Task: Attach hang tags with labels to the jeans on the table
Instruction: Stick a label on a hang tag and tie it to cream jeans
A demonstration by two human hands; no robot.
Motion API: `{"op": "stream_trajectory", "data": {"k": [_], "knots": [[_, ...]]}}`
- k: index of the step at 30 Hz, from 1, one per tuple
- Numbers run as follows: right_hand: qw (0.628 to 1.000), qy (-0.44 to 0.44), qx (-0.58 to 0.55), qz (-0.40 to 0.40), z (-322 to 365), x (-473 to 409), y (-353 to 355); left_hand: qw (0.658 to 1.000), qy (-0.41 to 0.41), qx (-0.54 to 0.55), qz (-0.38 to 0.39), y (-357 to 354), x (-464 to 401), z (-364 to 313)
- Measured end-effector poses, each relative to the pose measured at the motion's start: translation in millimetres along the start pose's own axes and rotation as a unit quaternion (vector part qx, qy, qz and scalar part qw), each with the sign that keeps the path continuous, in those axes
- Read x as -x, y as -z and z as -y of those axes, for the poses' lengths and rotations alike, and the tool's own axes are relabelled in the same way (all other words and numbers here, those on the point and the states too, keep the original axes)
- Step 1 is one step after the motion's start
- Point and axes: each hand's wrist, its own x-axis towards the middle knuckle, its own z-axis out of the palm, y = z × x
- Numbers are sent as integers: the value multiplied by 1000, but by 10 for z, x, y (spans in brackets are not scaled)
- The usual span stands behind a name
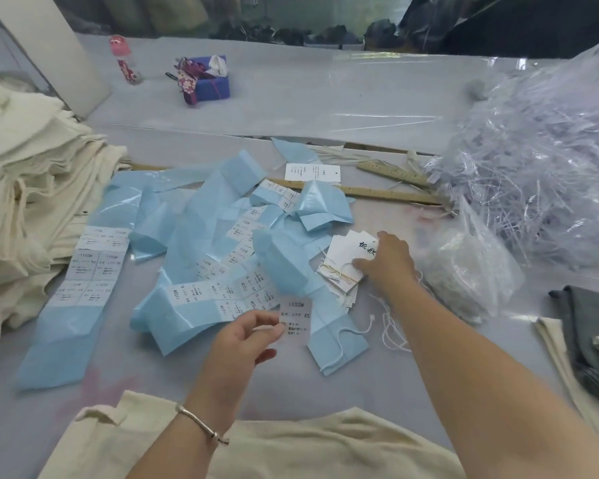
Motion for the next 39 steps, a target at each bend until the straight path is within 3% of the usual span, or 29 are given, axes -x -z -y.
{"op": "stream_trajectory", "data": {"k": [5,12,18,20,23,26,29,32,34,37,39], "knots": [[992,8,127,10,39,-211,-20,999,-22,-26,33,-245,-242,-159],[989,16,140,34,24,-209,2,998,-24,-39,52,-362,-367,-165],[984,56,168,0,31,-111,32,998,-25,-33,54,-322,-353,-156],[989,69,125,-28,36,-69,45,997,-32,-32,56,-289,-327,-170],[990,79,-37,-114,76,25,97,995,-63,-47,64,-239,-278,-206],[956,124,-136,-228,185,177,263,990,-112,-40,81,-191,-210,-250],[865,272,-113,-407,360,380,544,974,-194,-79,89,-138,-93,-306],[793,364,-134,-470,534,667,780,949,-278,-136,61,-94,48,-381],[803,364,-203,-426,643,951,878,930,-329,-165,26,-53,133,-445],[858,275,-355,-249,765,1438,882,918,-355,-178,-6,36,263,-540],[855,229,-441,-146,812,1739,820,922,-345,-175,6,88,354,-586]]}}
